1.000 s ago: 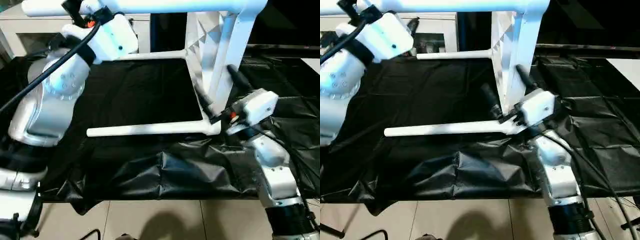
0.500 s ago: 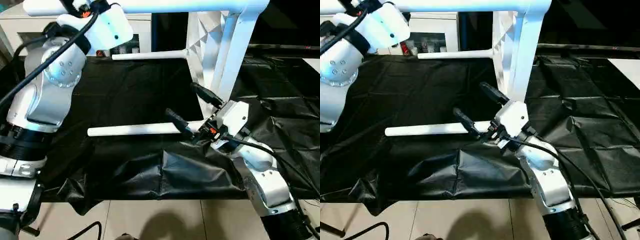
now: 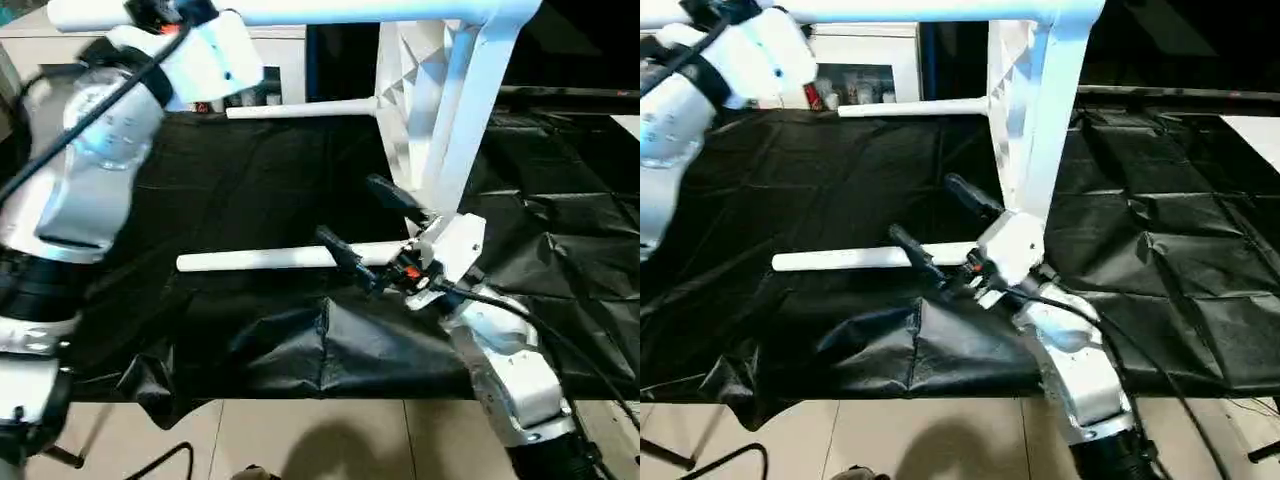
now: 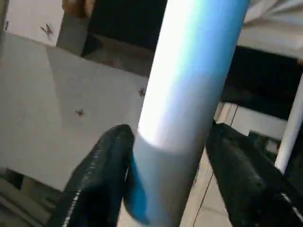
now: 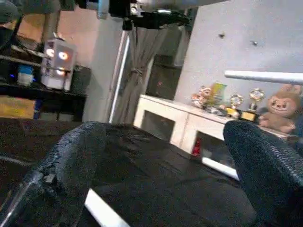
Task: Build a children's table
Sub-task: Flip table
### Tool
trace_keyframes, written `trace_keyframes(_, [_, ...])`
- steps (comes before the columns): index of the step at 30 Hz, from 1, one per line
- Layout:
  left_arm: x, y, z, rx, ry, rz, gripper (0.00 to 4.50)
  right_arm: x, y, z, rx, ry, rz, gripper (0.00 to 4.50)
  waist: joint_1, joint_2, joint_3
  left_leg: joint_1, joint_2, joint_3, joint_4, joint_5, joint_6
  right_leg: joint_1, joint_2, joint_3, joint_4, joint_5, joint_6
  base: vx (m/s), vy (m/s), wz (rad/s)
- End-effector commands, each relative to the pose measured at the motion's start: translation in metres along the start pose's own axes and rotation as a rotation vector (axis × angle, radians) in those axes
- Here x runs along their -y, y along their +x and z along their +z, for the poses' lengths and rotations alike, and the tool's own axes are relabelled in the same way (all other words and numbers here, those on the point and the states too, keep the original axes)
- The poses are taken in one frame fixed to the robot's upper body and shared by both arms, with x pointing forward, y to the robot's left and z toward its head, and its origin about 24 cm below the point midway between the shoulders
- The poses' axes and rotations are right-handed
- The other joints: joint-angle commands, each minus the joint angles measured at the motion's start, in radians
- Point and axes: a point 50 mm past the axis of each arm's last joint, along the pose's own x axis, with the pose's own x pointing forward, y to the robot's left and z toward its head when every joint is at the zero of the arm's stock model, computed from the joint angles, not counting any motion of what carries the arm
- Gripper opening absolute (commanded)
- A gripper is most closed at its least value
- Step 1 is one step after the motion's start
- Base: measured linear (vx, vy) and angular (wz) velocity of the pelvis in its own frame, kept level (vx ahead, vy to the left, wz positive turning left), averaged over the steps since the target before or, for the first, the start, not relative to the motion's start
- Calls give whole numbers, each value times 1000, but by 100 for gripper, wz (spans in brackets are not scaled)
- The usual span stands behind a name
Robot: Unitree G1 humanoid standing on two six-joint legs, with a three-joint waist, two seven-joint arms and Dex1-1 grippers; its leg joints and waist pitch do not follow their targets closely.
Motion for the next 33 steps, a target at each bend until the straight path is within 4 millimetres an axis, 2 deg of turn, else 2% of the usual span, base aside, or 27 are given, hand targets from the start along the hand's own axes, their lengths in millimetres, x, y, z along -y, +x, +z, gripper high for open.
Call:
trace_keyframes(1, [-11,0,-3,-20,20,0,247,-4,3,1,21,3,13,443,9,27,-61,31,45,-35,-89,-392,-58,14,-47,31,-72,-109,-191,0,0,0])
trace_keyframes(3, [-12,0,-4,-22,23,-9,242,-5,5,1,26,5,12,443,11,23,-61,31,44,-35,-89,-399,-58,16,-48,30,-69,-109,-197,0,0,0])
trace_keyframes(5, [-13,1,-2,-22,20,-24,209,-5,6,1,35,6,9,443,22,28,-62,30,46,-34,-87,-365,-52,15,-50,32,-67,-88,-203,0,0,0])
trace_keyframes(6, [-12,1,-2,-24,20,-30,201,-5,7,0,36,6,8,443,29,38,-62,29,45,-36,-87,-364,-54,15,-52,31,-65,-85,-202,0,0,0])
trace_keyframes(7, [-12,1,-3,-26,21,-33,201,-5,7,0,36,5,7,443,32,32,-62,29,45,-34,-87,-362,-55,15,-50,32,-65,-77,-201,0,0,0])
trace_keyframes(10, [-9,1,-5,-39,16,-53,183,-5,8,-1,36,2,6,443,37,33,-64,26,44,-33,-84,-328,-48,17,-50,31,-61,-39,-203,0,0,0])
trace_keyframes(11, [-8,1,-6,-44,8,-63,180,-5,8,-1,35,2,6,443,36,33,-64,26,44,-33,-84,-326,-47,17,-50,30,-61,-41,-203,0,0,0])
trace_keyframes(12, [-7,1,-8,-56,-7,-78,179,-6,8,-2,35,1,7,443,38,40,-64,26,44,-33,-84,-334,-48,16,-51,30,-62,-50,-203,0,0,0])
trace_keyframes(15, [-6,1,-10,-73,-50,-93,175,-7,9,-2,36,0,5,443,38,42,-63,26,43,-33,-85,-347,-47,16,-52,31,-63,-76,-201,0,0,0])
trace_keyframes(17, [-4,2,-13,-95,-172,-100,174,-7,8,-2,35,0,1,443,39,43,-62,27,43,-32,-85,-356,-44,14,-53,32,-68,-122,-200,0,0,0])
trace_keyframes(18, [-2,3,-15,-118,-263,-99,173,-7,8,-2,32,0,-1,443,39,48,-62,26,43,-32,-85,-358,-43,13,-53,33,-68,-130,-199,0,0,0])
trace_keyframes(19, [-1,3,-17,-139,-348,-87,173,-7,7,-3,29,0,-4,443,37,44,-61,27,43,-30,-85,-356,-42,14,-53,33,-70,-135,-200,0,0,0])
trace_keyframes(22, [-1,5,-22,-207,-507,-45,174,-5,1,-6,-2,-5,-12,443,44,42,-63,22,41,-28,-79,-300,-11,16,-56,35,-74,-158,-196,0,0,0])
trace_keyframes(25, [-2,5,-26,-253,-608,-5,176,0,-5,-8,-29,-9,-33,443,52,45,-67,17,40,-25,-71,-220,19,19,-56,34,-72,-140,-191,0,0,0])
trace_keyframes(27, [-2,5,-27,-265,-642,4,177,2,-7,-8,-35,-9,-44,443,54,43,-78,11,36,-24,-61,-137,47,22,-53,31,-62,-59,-193,0,0,0])
trace_keyframes(29, [-3,4,-28,-260,-673,22,178,5,-11,-9,-45,-6,-61,443,52,42,-79,4,31,-20,-52,-80,84,19,-50,27,-58,3,-201,0,0,0])
trace_keyframes(31, [-4,4,-26,-238,-692,30,178,8,-16,-11,-60,18,-96,443,52,42,-81,2,31,-19,-48,-76,106,18,-50,24,-59,-16,-205,0,0,0])
trace_keyframes(32, [-4,4,-25,-228,-696,38,178,12,-19,-14,-79,43,-142,443,53,48,-82,5,34,-21,-48,-84,111,15,-49,23,-61,-33,-207,0,0,0])
trace_keyframes(33, [-5,3,-24,-219,-699,42,178,15,-22,-18,-100,65,-183,443,51,47,-82,5,35,-21,-49,-86,112,13,-47,23,-61,-40,-208,0,0,0])
